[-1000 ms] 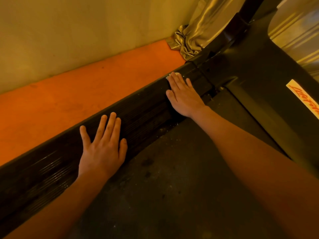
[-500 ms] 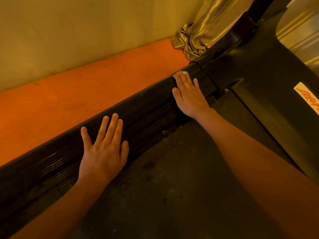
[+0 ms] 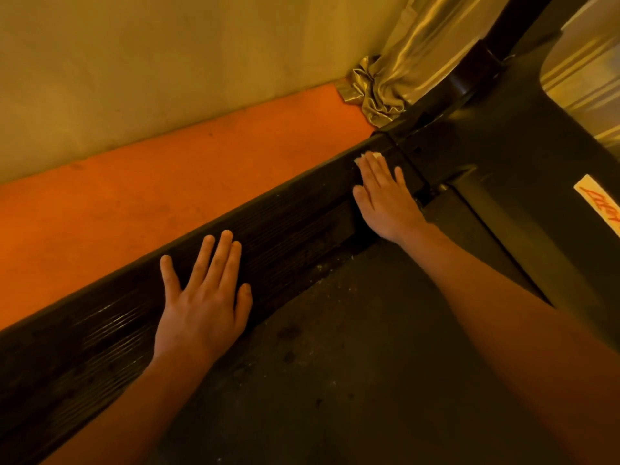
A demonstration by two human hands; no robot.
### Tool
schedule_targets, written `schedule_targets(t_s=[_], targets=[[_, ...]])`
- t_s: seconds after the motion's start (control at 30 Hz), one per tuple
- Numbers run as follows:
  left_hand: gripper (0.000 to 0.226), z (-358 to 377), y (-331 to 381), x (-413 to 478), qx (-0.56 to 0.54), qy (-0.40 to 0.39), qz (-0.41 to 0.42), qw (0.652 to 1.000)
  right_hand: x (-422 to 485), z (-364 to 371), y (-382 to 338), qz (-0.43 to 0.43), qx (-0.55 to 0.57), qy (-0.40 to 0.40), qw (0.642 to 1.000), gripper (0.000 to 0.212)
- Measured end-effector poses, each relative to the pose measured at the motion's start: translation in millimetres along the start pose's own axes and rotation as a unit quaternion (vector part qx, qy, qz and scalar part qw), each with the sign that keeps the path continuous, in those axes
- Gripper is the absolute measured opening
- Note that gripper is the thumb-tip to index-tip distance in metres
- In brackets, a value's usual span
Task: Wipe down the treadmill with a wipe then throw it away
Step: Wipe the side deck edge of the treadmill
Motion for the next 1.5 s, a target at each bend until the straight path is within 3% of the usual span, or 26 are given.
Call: schedule_targets(t_s=[0.13, 0.37, 0.57, 0.8, 1.13, 1.37, 1.5], targets=[[0.066, 0, 3, 0, 0.000, 0.007, 0.006, 1.000, -21, 3, 18, 0.000, -0.014, -0.020, 1.000, 0.063], [0.066, -3, 2, -1, -0.002, 0.014, 0.008, 1.000, 54, -22, 36, 0.035, -0.020, -0.005, 0.999, 0.062], [0.067, -4, 4, -1, -0.003, 0.006, 0.011, 1.000, -11, -12, 59, 0.022, -0.033, -0.004, 0.999, 0.063], [0.067, -4, 5, 0, 0.000, 0.002, 0.016, 1.000, 8, -16, 71, 0.017, -0.090, -0.004, 0.996, 0.063], [0.066, 3, 3, 0, 0.003, -0.061, 0.008, 0.998, -57, 20, 39, 0.102, 0.071, 0.063, 0.990, 0.063], [0.063, -4, 1, -2, -0.020, -0.099, -0.020, 0.995, -51, 29, -34, -0.028, 0.061, -0.001, 0.998, 0.060], [0.067, -9, 0, -2, -0.040, -0.108, -0.010, 0.993, -52, 15, -12, 0.088, 0.059, 0.005, 0.994, 0.060]])
Point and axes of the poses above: each hand's wrist, its own x-axis towards the middle knuckle, its own z-axis out of the palm, y = z × x, the point moved 10 cm from there along x, towards the middle knuckle, and after that the axes turned 5 degrees about -z, right-handed, at the moved point
